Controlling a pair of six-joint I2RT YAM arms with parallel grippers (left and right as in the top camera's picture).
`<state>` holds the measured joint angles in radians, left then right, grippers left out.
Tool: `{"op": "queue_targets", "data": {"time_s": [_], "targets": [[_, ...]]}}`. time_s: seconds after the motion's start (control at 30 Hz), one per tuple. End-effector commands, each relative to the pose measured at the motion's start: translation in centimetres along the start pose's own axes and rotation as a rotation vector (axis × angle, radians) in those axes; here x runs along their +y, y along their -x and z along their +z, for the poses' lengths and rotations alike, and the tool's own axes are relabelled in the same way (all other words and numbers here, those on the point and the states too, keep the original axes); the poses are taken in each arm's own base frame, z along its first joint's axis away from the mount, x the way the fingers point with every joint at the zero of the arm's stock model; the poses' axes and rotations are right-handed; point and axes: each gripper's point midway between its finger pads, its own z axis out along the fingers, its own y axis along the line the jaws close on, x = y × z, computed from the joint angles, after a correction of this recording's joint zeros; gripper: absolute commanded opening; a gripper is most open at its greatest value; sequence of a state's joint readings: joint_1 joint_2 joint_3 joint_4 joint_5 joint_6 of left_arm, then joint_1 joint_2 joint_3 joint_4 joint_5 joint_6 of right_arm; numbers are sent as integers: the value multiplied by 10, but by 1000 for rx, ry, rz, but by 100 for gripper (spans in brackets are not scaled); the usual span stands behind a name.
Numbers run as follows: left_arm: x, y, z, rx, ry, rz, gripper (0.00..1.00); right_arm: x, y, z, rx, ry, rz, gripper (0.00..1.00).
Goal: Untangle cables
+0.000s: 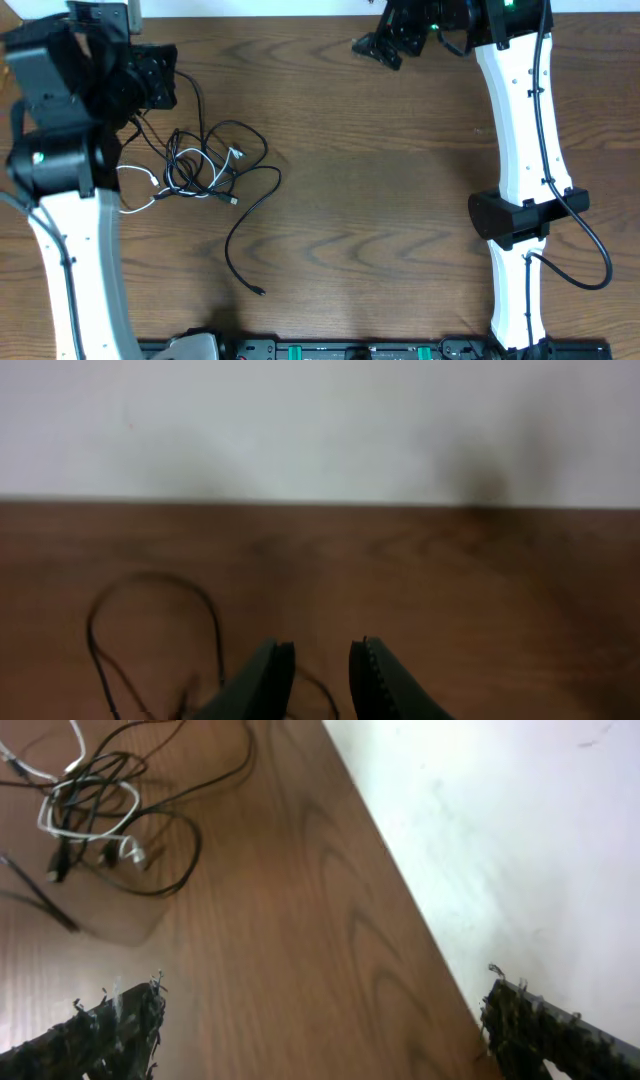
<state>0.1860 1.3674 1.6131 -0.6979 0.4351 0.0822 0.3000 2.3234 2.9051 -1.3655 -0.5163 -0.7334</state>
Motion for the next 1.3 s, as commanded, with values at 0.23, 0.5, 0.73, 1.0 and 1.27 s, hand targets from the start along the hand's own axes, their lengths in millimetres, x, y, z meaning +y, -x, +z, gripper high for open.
{"op": "queue_targets", "data": {"time_s": [0.23, 0.5, 0.73, 1.0, 1.27], "targets": [[29, -90, 2, 365, 203, -269, 25, -34, -16, -14, 34, -118, 52, 99], [32, -135, 27, 449, 196, -281, 27, -35, -14, -19, -4, -91, 69, 99], [38, -162, 43, 476, 200, -299, 38, -41, -17, -22, -3, -104, 67, 99], [9, -211, 49, 603, 43, -235, 38, -52, -23, -29, -6, -131, 71, 99], [-13, -237, 43, 687, -129, 1, 39, -56, -25, -31, -7, -141, 83, 99]]}}
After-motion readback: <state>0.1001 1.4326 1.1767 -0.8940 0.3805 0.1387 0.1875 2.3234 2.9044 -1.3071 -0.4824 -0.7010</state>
